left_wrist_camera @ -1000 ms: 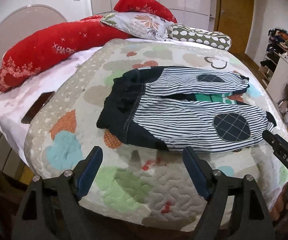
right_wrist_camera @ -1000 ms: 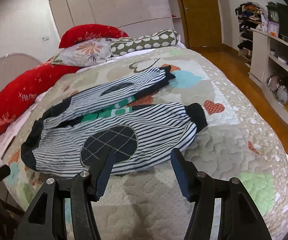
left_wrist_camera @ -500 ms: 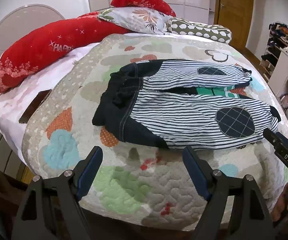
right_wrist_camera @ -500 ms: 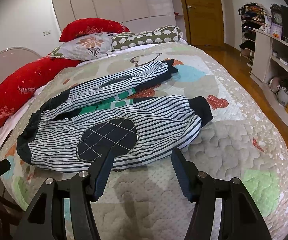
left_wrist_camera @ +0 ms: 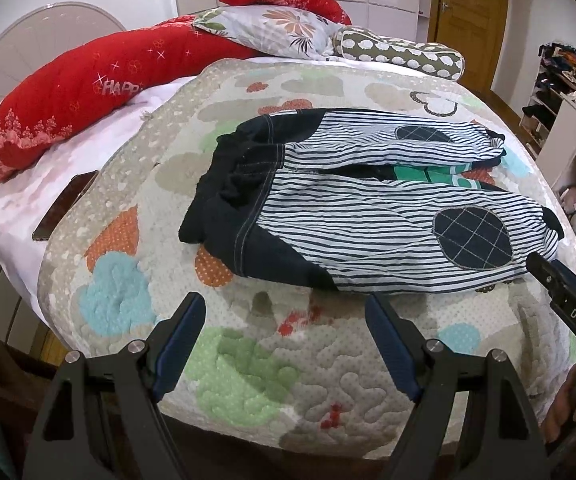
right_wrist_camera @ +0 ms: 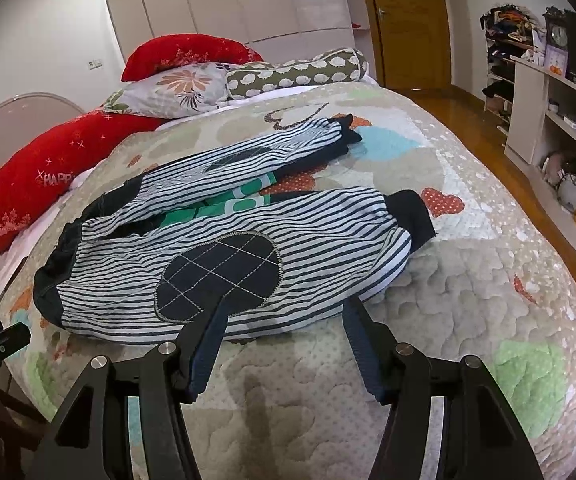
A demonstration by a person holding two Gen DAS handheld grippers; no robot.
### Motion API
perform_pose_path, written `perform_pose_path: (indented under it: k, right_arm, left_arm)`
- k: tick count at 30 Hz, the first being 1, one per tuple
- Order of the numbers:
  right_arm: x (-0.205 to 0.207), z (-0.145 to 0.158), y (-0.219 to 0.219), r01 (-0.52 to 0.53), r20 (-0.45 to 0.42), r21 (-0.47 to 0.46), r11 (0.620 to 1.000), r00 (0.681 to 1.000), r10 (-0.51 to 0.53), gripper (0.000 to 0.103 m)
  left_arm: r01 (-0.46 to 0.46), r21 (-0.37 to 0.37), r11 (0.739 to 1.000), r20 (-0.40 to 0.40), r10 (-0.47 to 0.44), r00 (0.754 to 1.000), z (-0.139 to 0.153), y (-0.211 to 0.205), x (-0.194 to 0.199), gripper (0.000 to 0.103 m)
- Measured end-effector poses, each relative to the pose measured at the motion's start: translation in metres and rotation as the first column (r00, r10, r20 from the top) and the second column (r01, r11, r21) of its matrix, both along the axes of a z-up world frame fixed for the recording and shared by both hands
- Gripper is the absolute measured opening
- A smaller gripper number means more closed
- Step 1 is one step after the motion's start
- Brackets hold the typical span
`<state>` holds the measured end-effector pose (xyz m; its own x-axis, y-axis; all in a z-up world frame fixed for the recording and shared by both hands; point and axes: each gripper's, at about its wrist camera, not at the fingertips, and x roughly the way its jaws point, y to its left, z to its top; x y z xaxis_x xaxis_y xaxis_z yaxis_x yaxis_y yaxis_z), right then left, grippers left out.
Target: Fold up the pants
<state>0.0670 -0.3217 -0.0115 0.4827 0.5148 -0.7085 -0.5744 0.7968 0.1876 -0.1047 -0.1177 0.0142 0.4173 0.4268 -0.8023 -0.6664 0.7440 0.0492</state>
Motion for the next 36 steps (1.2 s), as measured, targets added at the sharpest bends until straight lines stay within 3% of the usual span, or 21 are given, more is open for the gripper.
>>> perform_pose_path:
  k: [19,36]
  right_arm:
    - [-0.037,0.03,-0.006,-0.021,0.09,0.033,0.999,0.996,0.018,0.069]
    - [-0.037,0.017,0.001,-0.046,0.048,0.019,0.999,0.998,0.046,0.07]
  left_arm:
    - [-0.006,0.043,0.999,0.085,0.002,0.996,0.029,-0.017,-0.024,0.081]
    - [0.003,0.013,1.0,0.058,-0.004,0.998,0.02,-0.013,-0.019,0.081]
